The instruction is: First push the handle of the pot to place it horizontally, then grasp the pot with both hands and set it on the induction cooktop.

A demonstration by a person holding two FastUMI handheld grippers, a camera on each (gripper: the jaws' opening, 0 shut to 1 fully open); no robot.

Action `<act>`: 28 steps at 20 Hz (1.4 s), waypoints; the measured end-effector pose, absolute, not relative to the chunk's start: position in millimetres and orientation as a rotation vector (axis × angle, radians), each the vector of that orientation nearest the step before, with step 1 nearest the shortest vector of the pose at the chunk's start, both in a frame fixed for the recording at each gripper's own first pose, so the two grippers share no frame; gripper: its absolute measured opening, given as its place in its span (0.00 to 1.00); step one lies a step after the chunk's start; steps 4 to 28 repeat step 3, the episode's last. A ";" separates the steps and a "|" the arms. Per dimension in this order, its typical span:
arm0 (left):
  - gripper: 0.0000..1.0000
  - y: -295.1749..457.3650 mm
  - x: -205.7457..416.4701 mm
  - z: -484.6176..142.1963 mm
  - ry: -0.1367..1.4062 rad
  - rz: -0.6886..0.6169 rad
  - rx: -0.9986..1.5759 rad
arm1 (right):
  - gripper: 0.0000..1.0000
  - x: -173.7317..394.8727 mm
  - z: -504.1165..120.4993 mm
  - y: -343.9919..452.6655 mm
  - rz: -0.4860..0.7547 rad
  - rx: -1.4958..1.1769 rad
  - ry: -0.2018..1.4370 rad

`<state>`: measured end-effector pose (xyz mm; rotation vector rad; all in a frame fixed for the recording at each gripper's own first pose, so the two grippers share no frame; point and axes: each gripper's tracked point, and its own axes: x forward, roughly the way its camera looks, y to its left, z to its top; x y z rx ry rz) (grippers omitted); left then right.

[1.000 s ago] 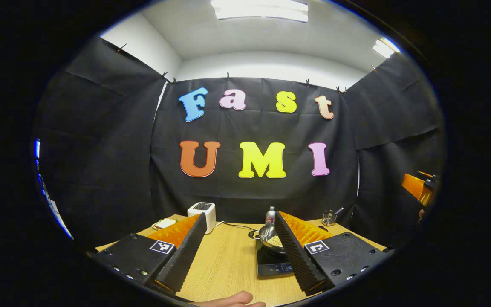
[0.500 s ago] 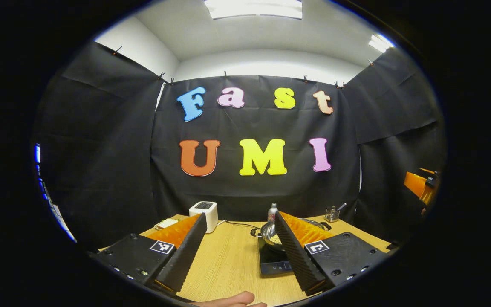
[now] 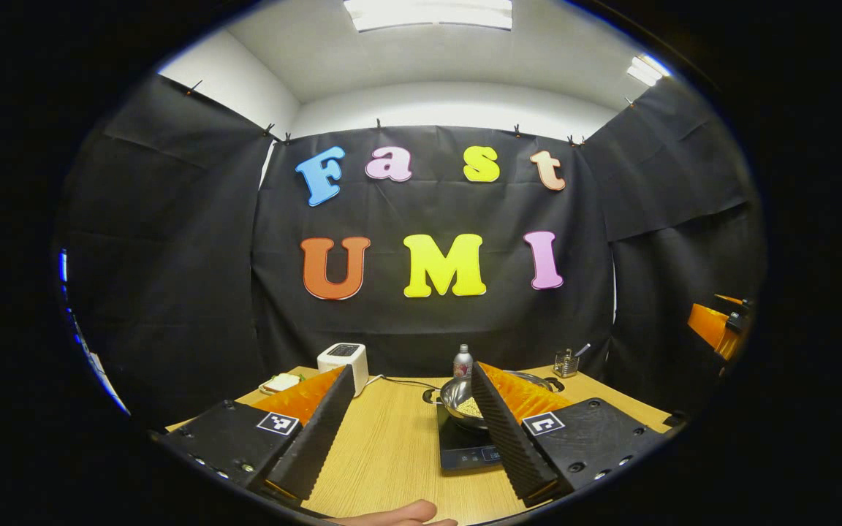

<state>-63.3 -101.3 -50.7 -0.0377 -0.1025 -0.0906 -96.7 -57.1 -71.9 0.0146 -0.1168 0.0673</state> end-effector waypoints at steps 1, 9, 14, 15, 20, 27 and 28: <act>0.95 -102.2 -63.4 -50.8 -0.103 -0.090 -0.036 | 0.99 -95.5 -73.8 -58.5 0.068 0.017 -0.115; 0.95 -106.0 -61.2 -50.5 -0.103 -0.091 -0.034 | 0.99 -94.5 -78.6 -63.1 0.066 0.022 -0.105; 0.95 -106.0 -61.2 -50.5 -0.103 -0.091 -0.034 | 0.99 -94.5 -78.6 -63.1 0.066 0.022 -0.105; 0.95 -106.0 -61.2 -50.5 -0.103 -0.091 -0.034 | 0.99 -94.5 -78.6 -63.1 0.066 0.022 -0.105; 0.95 -106.0 -61.2 -50.5 -0.103 -0.091 -0.034 | 0.99 -94.5 -78.6 -63.1 0.066 0.022 -0.105; 0.95 -106.0 -61.2 -50.5 -0.103 -0.091 -0.034 | 0.99 -94.5 -78.6 -63.1 0.066 0.022 -0.105; 0.95 -106.0 -61.2 -50.5 -0.103 -0.091 -0.034 | 0.99 -94.5 -78.6 -63.1 0.066 0.022 -0.105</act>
